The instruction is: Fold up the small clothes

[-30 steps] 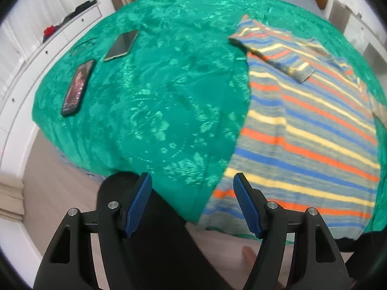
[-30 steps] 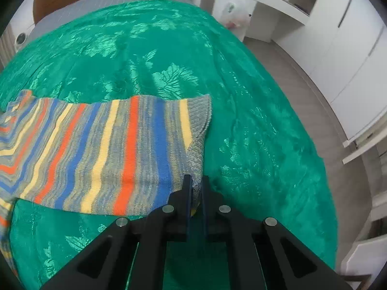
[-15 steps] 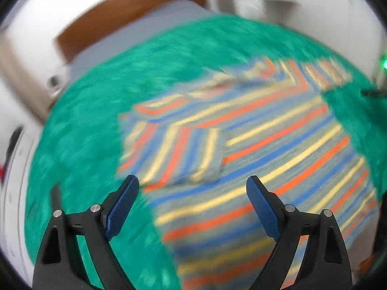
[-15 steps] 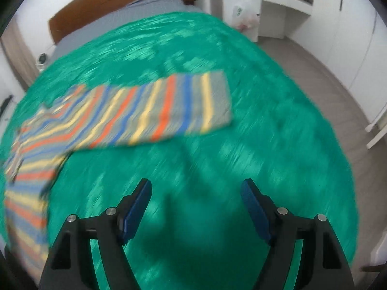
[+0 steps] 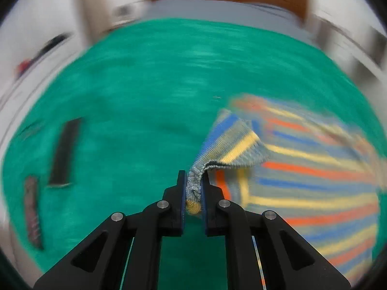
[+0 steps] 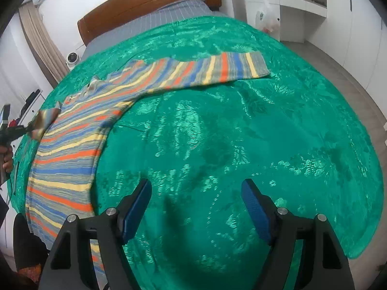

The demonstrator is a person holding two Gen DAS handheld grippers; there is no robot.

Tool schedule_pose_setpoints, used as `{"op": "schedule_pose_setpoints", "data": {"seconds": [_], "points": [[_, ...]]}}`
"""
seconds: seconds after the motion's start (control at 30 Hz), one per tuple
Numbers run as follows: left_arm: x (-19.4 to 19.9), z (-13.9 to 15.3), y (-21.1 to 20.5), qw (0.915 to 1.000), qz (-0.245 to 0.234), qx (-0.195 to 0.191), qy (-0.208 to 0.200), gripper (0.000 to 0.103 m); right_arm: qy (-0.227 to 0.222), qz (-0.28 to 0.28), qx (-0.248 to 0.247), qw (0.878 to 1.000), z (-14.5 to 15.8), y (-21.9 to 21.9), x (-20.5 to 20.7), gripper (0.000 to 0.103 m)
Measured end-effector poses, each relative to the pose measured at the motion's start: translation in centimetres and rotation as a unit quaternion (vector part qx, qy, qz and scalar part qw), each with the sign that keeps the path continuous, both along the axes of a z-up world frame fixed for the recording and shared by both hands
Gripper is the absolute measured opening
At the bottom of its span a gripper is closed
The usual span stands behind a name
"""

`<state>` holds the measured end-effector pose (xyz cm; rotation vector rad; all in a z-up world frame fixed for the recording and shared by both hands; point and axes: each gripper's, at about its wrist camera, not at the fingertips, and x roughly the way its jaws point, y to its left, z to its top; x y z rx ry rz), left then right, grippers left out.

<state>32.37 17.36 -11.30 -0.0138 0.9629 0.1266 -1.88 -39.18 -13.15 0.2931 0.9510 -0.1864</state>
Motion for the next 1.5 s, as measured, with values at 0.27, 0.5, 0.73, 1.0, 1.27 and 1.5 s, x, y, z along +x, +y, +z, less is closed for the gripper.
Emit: {"op": "schedule_pose_setpoints", "data": {"seconds": [0.27,0.5,0.73,1.0,1.27,1.5], "points": [[1.3,-5.4,10.7,0.9842,0.154,0.043,0.075,0.006,0.013,0.020,0.001,1.000,-0.4,1.9,1.0,0.076],[0.1,-3.0,7.8,0.9808,0.107,0.142,0.080,0.061,0.018,0.061,-0.014,0.998,2.7,1.4,3.9,0.076],[3.4,5.5,-1.2,0.9892,-0.139,0.045,0.001,0.096,0.000,0.149,0.011,0.989,7.4,-0.3,18.6,0.082],[15.2,-2.2,-10.9,0.9596,-0.260,0.046,0.097,0.093,0.058,0.247,0.054,0.966,3.2,2.3,36.3,0.082],[16.4,-6.2,-15.2,0.9261,-0.346,0.063,0.136,0.054,0.138,0.297,0.038,0.944,-3.6,5.2,43.2,0.074],[13.7,-4.3,-18.0,0.9333,-0.317,0.166,0.028,0.003,0.114,0.337,-0.145,0.923,-2.0,8.1,41.0,0.004]]}}
